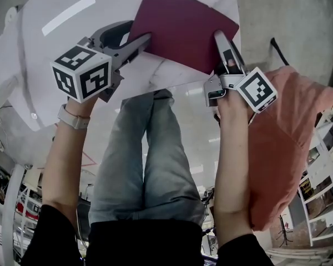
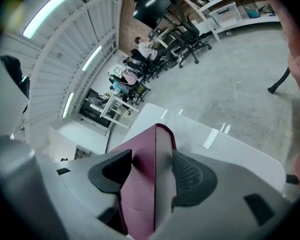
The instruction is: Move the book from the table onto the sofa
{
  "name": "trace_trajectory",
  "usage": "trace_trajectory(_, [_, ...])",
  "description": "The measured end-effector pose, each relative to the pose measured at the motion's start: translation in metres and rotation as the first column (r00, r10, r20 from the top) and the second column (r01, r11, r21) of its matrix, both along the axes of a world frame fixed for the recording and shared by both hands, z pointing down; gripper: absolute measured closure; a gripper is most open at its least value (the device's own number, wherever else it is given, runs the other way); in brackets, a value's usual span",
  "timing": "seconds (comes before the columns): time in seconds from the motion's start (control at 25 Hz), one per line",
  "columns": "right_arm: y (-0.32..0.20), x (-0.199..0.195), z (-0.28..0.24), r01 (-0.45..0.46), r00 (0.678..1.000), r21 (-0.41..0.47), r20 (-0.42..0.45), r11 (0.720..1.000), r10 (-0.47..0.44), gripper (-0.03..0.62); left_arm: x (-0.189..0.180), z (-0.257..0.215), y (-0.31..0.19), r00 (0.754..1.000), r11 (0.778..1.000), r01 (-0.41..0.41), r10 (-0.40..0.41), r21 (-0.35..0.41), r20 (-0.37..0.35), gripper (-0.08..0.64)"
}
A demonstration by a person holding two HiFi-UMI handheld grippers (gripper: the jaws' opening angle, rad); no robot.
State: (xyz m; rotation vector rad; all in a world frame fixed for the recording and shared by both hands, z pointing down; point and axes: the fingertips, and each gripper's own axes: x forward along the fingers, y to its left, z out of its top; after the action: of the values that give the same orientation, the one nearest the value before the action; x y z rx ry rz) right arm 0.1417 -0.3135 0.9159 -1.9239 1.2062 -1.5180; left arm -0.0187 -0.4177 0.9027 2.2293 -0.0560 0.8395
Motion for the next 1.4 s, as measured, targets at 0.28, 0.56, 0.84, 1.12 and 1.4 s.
trace_trajectory(0.28, [-0.011,-0.038,-0.023,0.038,0.998,0.01,-0.041,0.999,-0.038,0.319,-0.041,-0.021,-0.009,0.998,0.998,0.061,-0.061,0.016,-0.02,0.336])
trace_trajectory(0.56, [-0.018,-0.048,-0.06,0.028,0.998,0.052,-0.058,0.998,-0.025,0.319,-0.061,-0.051,-0.008,0.996,0.995,0.086,-0.085,0.041,-0.037,0.336])
trace_trajectory(0.84, [-0.032,-0.071,-0.109,0.084,0.995,0.093,-0.067,0.992,-0.077,0.319,-0.09,-0.095,-0.012,0.989,0.988,0.142,-0.139,0.062,-0.06,0.336])
trace_trajectory(1.12, [-0.037,-0.077,-0.124,0.123,0.989,0.081,-0.088,0.989,-0.116,0.319,-0.095,-0.116,-0.016,0.979,0.977,0.192,-0.185,0.093,-0.084,0.336])
trace_trajectory(1.4, [-0.036,-0.085,-0.144,0.161,0.983,0.099,-0.109,0.982,-0.15,0.319,-0.098,-0.137,-0.02,0.959,0.958,0.265,-0.251,0.11,-0.129,0.336])
